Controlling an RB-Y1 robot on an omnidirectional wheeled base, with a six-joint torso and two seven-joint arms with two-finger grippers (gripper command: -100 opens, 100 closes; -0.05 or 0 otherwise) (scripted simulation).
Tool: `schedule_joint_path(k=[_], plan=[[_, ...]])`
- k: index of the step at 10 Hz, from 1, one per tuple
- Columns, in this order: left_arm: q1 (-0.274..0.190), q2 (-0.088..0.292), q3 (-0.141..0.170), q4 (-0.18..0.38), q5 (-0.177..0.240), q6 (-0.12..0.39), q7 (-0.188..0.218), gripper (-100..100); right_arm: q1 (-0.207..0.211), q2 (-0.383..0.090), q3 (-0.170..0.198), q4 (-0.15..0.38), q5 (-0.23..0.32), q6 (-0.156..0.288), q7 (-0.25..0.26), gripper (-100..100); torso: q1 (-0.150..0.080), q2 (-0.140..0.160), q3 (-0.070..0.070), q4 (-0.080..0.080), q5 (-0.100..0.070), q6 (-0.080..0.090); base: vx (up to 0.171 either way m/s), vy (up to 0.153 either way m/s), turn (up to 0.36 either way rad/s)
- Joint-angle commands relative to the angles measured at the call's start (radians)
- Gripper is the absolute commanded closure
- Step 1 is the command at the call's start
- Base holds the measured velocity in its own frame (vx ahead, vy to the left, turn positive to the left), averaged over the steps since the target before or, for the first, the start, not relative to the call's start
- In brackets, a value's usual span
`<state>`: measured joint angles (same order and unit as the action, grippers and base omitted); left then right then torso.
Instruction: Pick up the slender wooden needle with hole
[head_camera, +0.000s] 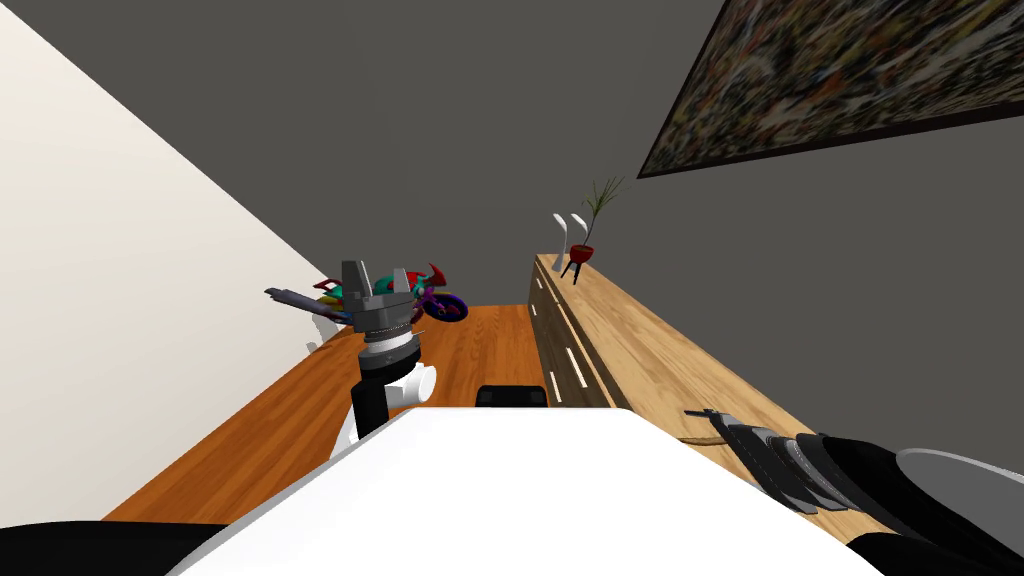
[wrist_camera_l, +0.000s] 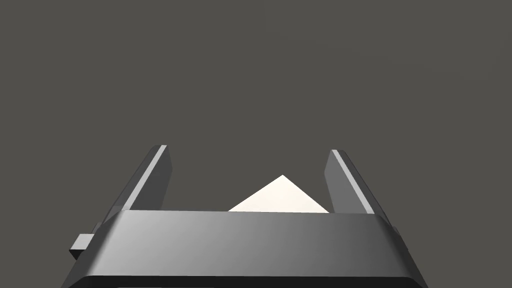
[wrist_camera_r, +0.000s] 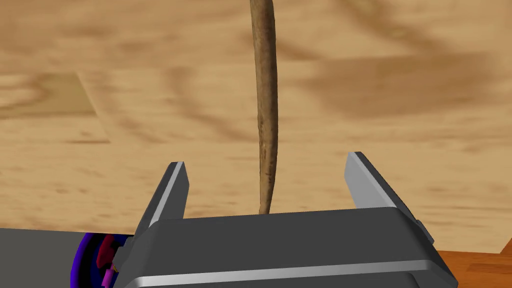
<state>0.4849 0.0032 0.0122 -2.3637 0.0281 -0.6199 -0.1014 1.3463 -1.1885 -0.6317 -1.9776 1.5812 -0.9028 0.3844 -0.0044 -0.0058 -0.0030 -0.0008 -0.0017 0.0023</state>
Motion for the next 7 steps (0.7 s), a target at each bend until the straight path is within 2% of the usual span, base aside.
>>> schedule_joint_path(k=[1, 3, 4, 5, 7], plan=[[0.000, 0.000, 0.000, 0.000, 0.000, 0.000, 0.000, 0, -0.015, 0.012, 0.033, 0.019, 0.012, 0.020, 0.011, -100, 0.000, 0.000, 0.000, 0.000, 0.000, 0.000, -0.002, 0.008, 0.096], [0.000, 0.000, 0.000, 0.000, 0.000, 0.000, 0.000, 0, -0.038, 0.031, 0.082, 0.047, 0.030, 0.050, 0.027, -100, 0.002, 0.000, 0.000, 0.000, 0.001, 0.000, -0.001, 0.025, 0.074], [0.000, 0.000, 0.000, 0.000, 0.000, 0.000, 0.000, 0, -0.034, 0.024, 0.072, 0.040, 0.025, 0.041, 0.021, -100, 0.003, 0.000, 0.000, 0.000, 0.001, 0.000, 0.002, 0.014, 0.008], [0.000, 0.000, 0.000, 0.000, 0.000, 0.000, 0.000, 0, -0.036, 0.025, 0.074, 0.043, 0.026, 0.044, 0.023, 100, 0.003, 0.000, 0.000, 0.000, 0.001, 0.000, 0.000, 0.000, 0.000], [0.000, 0.000, 0.000, 0.000, 0.000, 0.000, 0.000, 0, -0.035, 0.025, 0.074, 0.043, 0.026, 0.043, 0.023, 100, 0.002, 0.000, 0.000, 0.000, 0.000, -0.001, 0.000, 0.000, 0.000]])
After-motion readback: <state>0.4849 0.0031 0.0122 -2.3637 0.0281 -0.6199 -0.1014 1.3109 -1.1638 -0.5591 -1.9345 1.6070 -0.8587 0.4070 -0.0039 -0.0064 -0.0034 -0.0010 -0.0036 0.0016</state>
